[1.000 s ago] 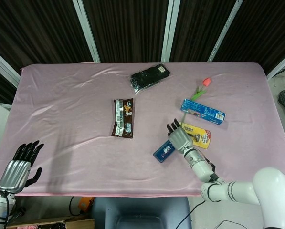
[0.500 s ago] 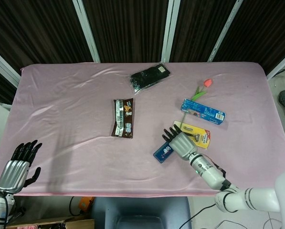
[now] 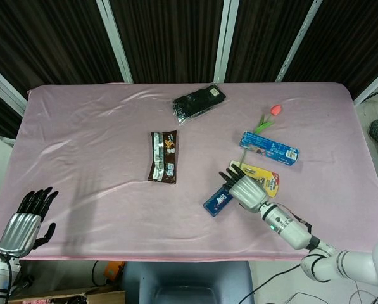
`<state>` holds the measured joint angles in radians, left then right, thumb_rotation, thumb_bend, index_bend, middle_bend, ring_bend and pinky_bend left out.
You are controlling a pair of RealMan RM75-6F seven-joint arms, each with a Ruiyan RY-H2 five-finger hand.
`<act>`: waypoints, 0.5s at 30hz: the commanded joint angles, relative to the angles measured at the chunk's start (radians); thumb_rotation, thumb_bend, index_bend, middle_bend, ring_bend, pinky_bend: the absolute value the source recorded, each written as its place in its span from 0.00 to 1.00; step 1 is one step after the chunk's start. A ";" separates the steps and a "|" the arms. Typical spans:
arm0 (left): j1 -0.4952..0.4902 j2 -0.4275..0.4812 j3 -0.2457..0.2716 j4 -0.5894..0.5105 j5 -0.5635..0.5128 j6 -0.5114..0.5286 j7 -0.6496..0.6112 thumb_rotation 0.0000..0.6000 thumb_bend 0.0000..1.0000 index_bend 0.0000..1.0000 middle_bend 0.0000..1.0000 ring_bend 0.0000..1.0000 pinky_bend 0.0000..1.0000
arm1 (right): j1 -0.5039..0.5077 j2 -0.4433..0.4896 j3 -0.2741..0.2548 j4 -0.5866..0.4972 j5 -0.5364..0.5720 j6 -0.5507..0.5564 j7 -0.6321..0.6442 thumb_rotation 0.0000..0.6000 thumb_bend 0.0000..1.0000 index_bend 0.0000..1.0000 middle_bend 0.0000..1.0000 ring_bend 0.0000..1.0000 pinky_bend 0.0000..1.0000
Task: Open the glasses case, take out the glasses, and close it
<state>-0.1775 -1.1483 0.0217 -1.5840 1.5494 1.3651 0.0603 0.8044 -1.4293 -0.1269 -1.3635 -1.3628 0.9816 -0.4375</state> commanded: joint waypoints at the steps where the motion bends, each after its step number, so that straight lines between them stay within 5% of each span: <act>1: 0.000 0.000 -0.001 -0.001 -0.001 0.001 -0.001 1.00 0.42 0.00 0.00 0.00 0.00 | -0.020 -0.023 0.002 0.053 -0.045 -0.003 0.054 1.00 0.42 0.43 0.18 0.13 0.00; 15: 0.000 0.001 0.002 -0.002 0.003 0.001 -0.003 1.00 0.41 0.00 0.00 0.00 0.00 | -0.040 -0.069 0.048 0.130 -0.106 -0.008 0.133 1.00 0.42 0.49 0.22 0.16 0.00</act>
<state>-0.1777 -1.1474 0.0236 -1.5860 1.5525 1.3660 0.0575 0.7652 -1.4965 -0.0800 -1.2344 -1.4676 0.9747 -0.3058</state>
